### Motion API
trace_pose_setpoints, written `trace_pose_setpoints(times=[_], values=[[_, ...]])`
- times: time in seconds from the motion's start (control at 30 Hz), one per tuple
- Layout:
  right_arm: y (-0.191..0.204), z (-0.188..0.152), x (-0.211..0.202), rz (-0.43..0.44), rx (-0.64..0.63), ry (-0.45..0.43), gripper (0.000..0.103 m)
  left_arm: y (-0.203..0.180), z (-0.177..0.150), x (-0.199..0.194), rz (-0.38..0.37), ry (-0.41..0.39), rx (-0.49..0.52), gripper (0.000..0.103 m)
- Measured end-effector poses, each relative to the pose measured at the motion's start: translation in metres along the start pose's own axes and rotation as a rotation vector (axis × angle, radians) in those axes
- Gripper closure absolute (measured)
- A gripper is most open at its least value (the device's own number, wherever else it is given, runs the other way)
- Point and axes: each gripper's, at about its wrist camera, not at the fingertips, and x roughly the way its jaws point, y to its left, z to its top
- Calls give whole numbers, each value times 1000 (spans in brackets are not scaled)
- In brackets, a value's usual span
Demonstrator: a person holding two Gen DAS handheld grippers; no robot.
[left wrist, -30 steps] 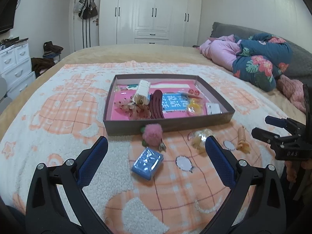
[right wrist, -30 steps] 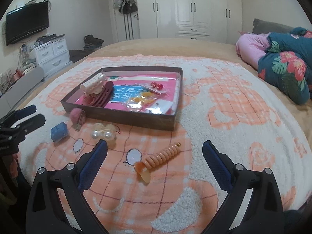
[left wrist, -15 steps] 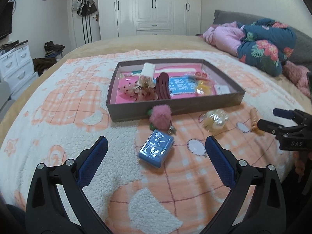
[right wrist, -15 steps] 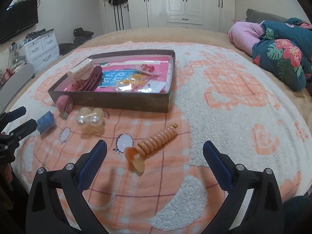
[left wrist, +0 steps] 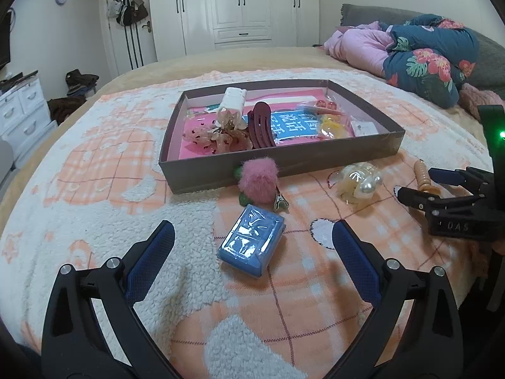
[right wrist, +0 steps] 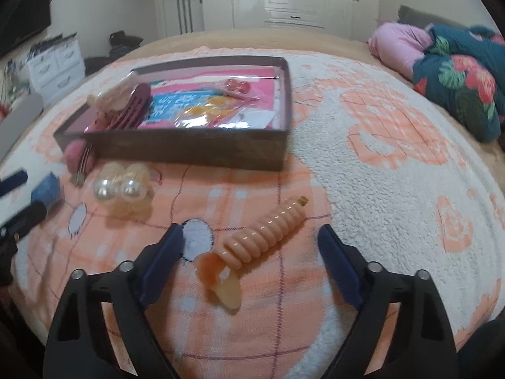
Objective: Organize jewelry
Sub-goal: 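Grasp the blue square box with the left tool while the right grasps the orange spiral hair tie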
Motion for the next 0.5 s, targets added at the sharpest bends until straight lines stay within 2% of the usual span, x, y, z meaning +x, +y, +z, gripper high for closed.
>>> trace_pose_setpoints(times=[0.17, 0.27, 0.43, 0.47, 0.5], values=[[16, -4, -6, 33, -72, -26, 74, -1, 0, 6, -8, 10, 1, 12], [20, -7, -14, 47, -107, -34, 75, 0, 0, 11, -20, 25, -9, 12], [14, -11, -29, 86, -90, -33, 76, 4, 0, 19, -41, 60, -33, 13], [13, -12, -31, 91, -89, -37, 76, 5, -1, 20, -42, 70, -34, 16], [13, -12, -34, 96, -87, -42, 76, 5, -2, 21, -45, 78, -33, 26]])
